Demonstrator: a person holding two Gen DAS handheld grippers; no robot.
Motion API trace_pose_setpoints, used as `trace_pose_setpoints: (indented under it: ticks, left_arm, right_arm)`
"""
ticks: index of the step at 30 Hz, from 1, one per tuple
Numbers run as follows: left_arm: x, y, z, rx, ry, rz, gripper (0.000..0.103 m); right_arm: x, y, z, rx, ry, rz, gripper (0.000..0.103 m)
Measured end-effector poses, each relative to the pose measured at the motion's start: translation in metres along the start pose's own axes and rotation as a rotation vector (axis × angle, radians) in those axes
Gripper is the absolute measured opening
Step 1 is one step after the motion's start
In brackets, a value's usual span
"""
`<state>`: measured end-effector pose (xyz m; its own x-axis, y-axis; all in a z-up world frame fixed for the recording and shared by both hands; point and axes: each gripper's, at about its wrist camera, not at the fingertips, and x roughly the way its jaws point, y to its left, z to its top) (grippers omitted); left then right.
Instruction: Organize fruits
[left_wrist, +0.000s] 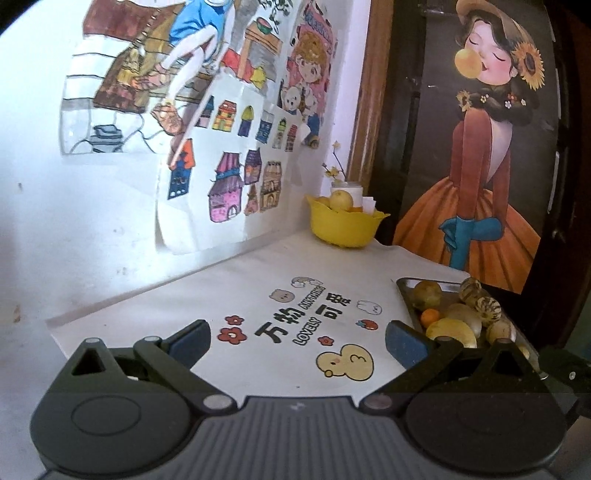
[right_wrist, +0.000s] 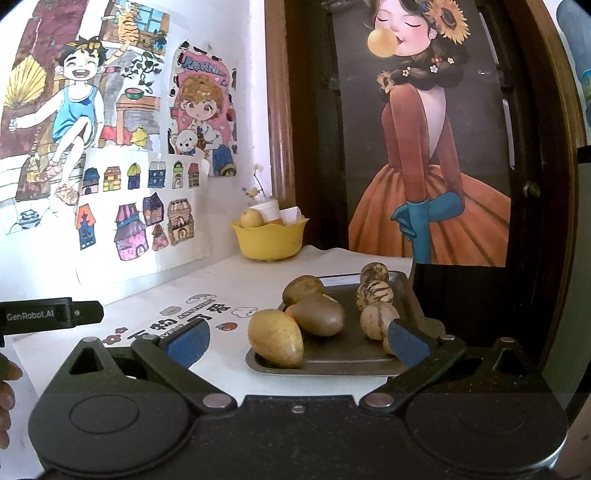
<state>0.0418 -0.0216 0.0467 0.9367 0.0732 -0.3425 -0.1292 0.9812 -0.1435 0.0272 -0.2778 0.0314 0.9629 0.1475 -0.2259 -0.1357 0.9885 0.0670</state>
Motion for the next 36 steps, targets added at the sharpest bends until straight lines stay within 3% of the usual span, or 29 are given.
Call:
trace_pose_setpoints:
  ticks: [36]
  left_arm:
    - [-0.039, 0.029, -0.045, 0.039, -0.101, -0.030, 0.103]
  right_arm:
    - [-0.027, 0.020, -0.035, 0.009, -0.047, 0.004, 0.102]
